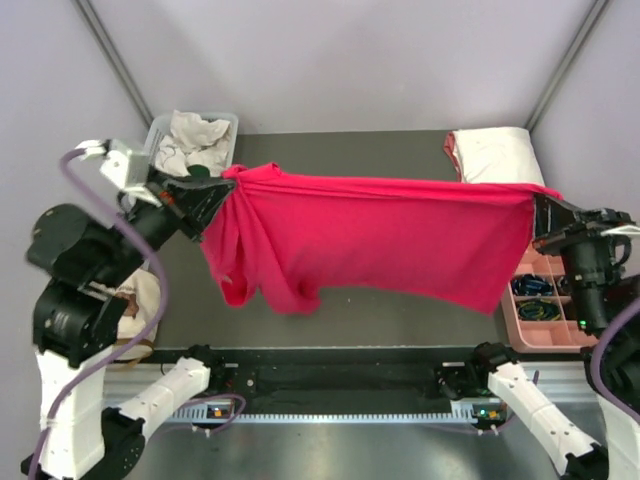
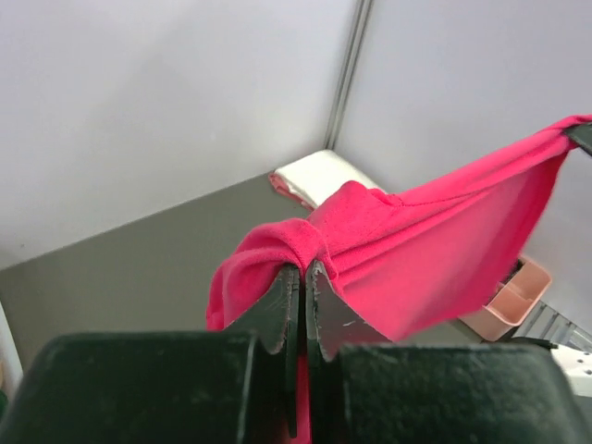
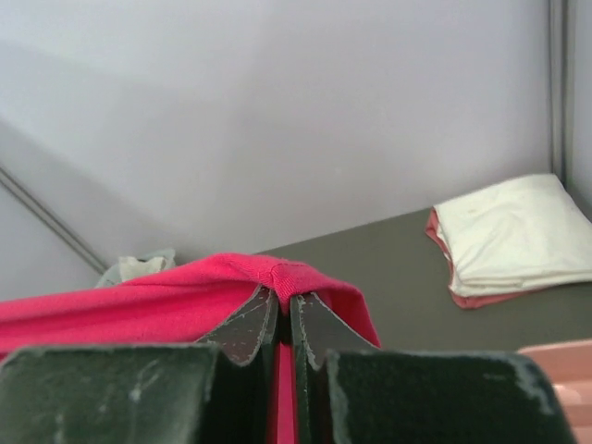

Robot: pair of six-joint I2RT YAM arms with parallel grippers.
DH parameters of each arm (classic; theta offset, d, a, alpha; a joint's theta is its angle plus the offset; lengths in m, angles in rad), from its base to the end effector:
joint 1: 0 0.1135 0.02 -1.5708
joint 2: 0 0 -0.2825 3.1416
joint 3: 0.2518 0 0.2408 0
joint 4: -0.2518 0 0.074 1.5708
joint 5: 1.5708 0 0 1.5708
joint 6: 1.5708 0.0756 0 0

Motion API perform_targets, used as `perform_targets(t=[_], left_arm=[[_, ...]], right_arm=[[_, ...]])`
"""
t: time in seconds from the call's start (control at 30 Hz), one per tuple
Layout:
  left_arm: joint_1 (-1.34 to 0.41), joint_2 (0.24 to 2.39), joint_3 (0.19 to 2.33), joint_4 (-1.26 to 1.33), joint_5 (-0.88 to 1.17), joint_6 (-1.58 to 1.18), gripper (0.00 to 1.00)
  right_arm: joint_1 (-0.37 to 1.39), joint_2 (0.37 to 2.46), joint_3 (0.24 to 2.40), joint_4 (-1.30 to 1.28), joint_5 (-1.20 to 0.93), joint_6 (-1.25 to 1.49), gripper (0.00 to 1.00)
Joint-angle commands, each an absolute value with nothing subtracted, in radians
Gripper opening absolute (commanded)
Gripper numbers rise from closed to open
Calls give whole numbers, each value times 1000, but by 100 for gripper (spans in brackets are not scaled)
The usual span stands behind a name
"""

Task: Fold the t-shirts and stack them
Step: Flatten out the tshirt

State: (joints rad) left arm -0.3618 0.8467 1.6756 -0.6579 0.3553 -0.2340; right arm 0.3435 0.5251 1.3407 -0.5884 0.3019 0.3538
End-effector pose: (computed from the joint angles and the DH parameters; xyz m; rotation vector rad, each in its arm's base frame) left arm 0.0739 -0.0561 0.5622 0.3928 1.3976 -0.7386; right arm 0.0397 -0.0097 0.4990 0.2632 1.3387 0.3841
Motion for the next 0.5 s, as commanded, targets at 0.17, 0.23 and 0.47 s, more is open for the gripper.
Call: perform_targets(t=[0.17,0.23,0.47], left_arm=[[-350,1201,1448,-379,134,-192,0],[-348,1349,1418,-273,92,-201,0],[-344,2080,1714,-132,-34,-112,0]], right_arm=[[341,730,1031,-434,545,426,0],[341,850,930,-349,525,471,0],[331,1257,848,-189,483,604,0]])
